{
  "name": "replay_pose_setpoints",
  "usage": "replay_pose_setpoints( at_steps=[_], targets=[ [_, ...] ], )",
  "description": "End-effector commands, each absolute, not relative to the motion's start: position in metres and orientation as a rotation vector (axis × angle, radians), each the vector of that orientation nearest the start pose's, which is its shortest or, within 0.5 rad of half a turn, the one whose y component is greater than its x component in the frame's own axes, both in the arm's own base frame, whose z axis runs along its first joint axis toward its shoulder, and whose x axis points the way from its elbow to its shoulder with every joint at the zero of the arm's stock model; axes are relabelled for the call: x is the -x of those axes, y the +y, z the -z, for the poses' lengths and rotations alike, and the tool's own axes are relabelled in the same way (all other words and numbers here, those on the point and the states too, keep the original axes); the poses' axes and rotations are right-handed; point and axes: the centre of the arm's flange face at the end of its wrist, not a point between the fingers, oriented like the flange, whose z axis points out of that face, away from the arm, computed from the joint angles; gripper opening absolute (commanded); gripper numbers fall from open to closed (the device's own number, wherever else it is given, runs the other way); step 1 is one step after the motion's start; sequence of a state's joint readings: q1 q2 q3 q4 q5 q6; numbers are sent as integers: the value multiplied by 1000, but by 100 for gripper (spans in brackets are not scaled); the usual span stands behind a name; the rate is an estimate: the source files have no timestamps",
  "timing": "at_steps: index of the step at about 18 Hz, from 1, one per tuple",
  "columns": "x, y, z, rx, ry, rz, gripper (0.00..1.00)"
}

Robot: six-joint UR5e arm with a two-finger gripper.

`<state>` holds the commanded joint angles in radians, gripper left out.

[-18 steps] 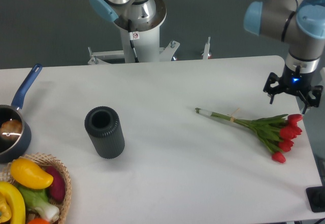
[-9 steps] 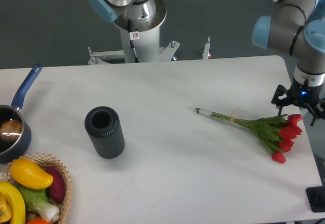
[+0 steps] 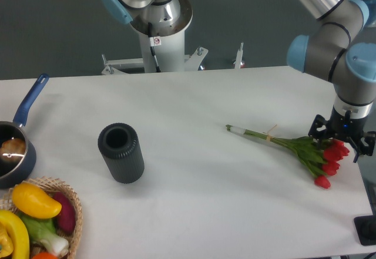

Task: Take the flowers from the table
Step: 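Lower the gripper onto the bouquet stems just below the tulip heads, then close the gripper around the tulip stems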

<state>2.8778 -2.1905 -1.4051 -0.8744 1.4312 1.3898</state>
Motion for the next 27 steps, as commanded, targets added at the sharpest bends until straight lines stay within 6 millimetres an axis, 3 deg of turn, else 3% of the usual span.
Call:
replay_pose_setpoints(
  at_steps=[4,10,14,15,19,25,27],
  targets=[
    [656,329,-263,2936,144,-297,88],
    [656,326,-265,2938,139,-298,47],
    [657,324,-270,2933,136,-311,46],
    [657,324,-270,2933,134,-311,40],
    [656,324,-277,2929,90,-319,29],
    [651,327,-293,2917,-19,-340,1],
    [648,326,-300,2921,-14,-352,0]
  ],
)
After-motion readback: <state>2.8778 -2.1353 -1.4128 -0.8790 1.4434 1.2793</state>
